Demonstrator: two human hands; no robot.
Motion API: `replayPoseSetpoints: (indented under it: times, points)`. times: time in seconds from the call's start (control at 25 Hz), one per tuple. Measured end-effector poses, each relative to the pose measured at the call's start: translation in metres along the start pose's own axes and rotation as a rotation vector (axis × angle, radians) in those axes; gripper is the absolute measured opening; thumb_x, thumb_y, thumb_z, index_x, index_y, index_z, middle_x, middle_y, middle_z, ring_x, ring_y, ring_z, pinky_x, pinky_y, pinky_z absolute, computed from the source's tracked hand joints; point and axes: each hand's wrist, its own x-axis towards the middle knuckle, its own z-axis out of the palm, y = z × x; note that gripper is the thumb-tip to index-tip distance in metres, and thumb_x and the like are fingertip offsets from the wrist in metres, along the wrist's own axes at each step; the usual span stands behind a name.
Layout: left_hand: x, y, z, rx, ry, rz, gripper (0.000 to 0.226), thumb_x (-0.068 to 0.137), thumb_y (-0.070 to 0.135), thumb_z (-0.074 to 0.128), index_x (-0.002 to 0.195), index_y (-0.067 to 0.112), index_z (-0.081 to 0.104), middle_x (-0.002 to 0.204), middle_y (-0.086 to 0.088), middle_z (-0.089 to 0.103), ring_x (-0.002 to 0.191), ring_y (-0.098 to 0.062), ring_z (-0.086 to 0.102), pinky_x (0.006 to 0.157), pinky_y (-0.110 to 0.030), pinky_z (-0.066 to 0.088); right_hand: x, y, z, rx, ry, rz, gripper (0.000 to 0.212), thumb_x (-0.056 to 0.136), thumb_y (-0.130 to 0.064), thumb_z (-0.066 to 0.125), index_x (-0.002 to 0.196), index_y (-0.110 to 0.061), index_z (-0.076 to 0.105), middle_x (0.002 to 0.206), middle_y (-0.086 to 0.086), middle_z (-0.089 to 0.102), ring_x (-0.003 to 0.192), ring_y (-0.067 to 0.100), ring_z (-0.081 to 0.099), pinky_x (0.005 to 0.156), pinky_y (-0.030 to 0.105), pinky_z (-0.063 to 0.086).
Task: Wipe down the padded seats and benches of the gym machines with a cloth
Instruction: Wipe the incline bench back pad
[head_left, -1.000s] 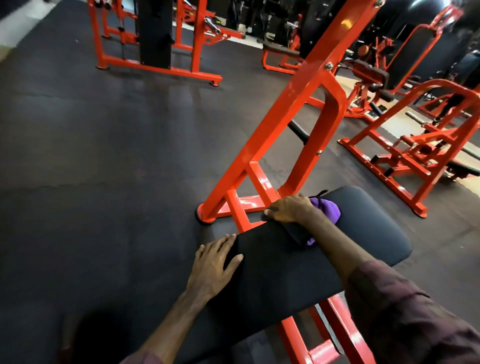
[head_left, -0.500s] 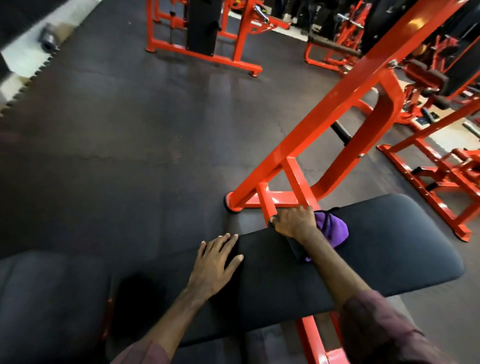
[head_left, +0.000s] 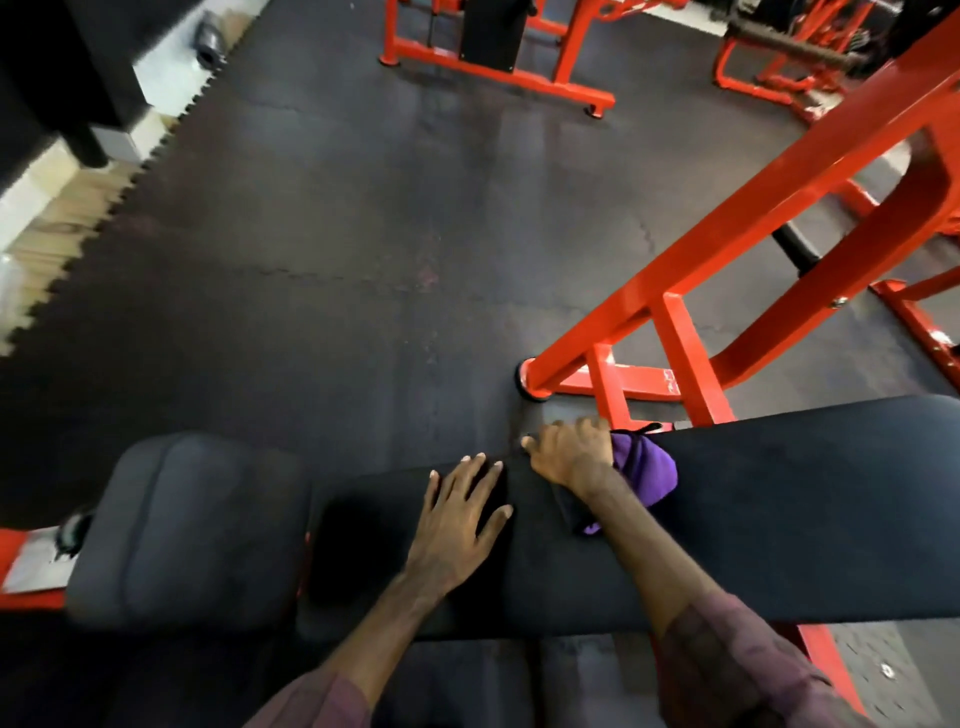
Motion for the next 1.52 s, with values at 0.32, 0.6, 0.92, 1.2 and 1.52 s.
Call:
replayPoseSetpoints:
  times: [0.32,0.6,0.92,1.2,1.52]
  points:
    - [-0.032,-0.034,-0.002,0.0,0.004,-0.103,0.066,0.107,0.065,0.025,0.167,0.038,0.017,0.177,0.011,0.004,0.162,-0.007,-0.006,0.131,-0.054,0.004,0.021,-0.02,-0.009,0.101,-0.17,-0.02,0.063,0.104,-0.065,0.033,0.146,-0.026,0.058,0.153,0.009,0.056,0.141,0.033,0.052,0.114,0.047,0.037]
    - [-0.052,-0.056,0.007,0.014,0.052,-0.17,0.065,0.108,0.064,0.028,0.167,0.035,0.023,0.177,0.009,0.008,0.162,-0.008,-0.004,0.131,-0.055,0.008,0.04,-0.055,-0.007,0.209,-0.238,-0.192,0.064,0.098,-0.073,0.039,0.139,-0.029,0.062,0.149,0.008,0.06,0.136,0.032,0.057,0.11,0.046,0.044]
    - [-0.071,-0.076,0.012,-0.003,0.095,-0.21,0.064,0.109,0.058,0.037,0.166,0.032,0.028,0.176,0.005,0.015,0.163,-0.011,0.001,0.129,-0.058,0.014,0.043,-0.133,0.007,0.269,-0.206,-0.289,0.052,0.099,-0.066,0.046,0.134,-0.03,0.059,0.142,0.009,0.064,0.131,0.033,0.06,0.106,0.045,0.045]
    - [-0.093,-0.088,0.013,0.037,0.105,-0.193,0.063,0.111,0.054,0.036,0.166,0.025,0.03,0.176,0.0,0.016,0.164,-0.016,0.004,0.128,-0.06,0.018,0.05,-0.182,0.012,0.245,-0.22,-0.333,0.056,0.098,-0.064,0.051,0.138,-0.026,0.061,0.146,0.01,0.061,0.133,0.036,0.058,0.106,0.046,0.047]
    - [-0.101,-0.099,0.012,0.033,0.125,-0.134,0.062,0.11,0.049,0.047,0.164,0.02,0.037,0.175,-0.004,0.021,0.163,-0.019,0.013,0.128,-0.057,0.019,0.068,-0.195,0.015,0.296,-0.248,-0.36,0.054,0.099,-0.061,0.053,0.138,-0.026,0.064,0.144,0.011,0.062,0.132,0.036,0.059,0.103,0.045,0.048]
